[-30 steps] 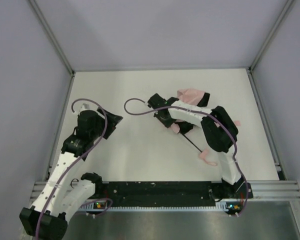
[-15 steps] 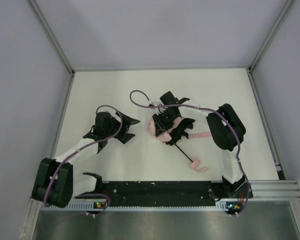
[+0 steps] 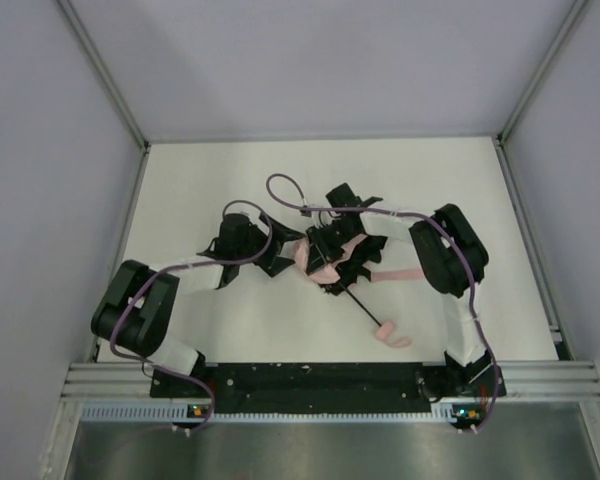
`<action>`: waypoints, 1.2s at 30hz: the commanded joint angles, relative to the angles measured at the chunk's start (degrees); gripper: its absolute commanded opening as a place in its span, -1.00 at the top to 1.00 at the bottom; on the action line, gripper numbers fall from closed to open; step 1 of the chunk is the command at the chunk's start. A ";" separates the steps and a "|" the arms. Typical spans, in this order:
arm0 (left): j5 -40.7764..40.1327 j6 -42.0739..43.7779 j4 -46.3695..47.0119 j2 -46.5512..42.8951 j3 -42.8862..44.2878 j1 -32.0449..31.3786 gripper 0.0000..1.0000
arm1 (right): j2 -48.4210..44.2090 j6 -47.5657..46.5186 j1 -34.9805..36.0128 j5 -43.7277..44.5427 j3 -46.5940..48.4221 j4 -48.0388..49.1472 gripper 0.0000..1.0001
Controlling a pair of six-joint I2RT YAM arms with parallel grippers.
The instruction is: Put away the umbrella
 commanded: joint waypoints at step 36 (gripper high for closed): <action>-19.01 13.76 -17.03 7.90 8.42 -4.50 0.54 | -2.12 3.43 2.81 12.79 3.40 0.88 0.83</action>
